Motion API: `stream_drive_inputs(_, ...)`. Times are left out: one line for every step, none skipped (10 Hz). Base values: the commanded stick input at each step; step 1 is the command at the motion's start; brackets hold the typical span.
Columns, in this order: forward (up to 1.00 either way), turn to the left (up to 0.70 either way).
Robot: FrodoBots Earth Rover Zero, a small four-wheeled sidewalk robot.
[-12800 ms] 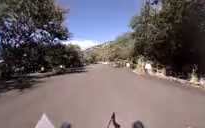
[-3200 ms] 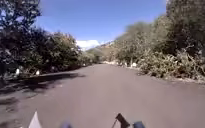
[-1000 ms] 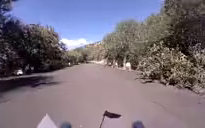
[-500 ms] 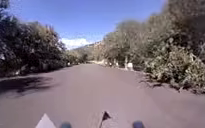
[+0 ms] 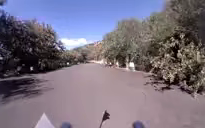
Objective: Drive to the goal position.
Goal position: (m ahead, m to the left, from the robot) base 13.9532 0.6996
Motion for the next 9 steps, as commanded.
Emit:
stream_drive_inputs(0.85, 0.00)
stream_drive_inputs(0.85, 0.00)
stream_drive_inputs(0.85, 0.00)
stream_drive_inputs(0.85, 0.00)
stream_drive_inputs(0.85, 0.00)
stream_drive_inputs(0.85, 0.00)
stream_drive_inputs(0.85, 0.00)
stream_drive_inputs(0.85, 0.00)
stream_drive_inputs(0.85, 0.00)
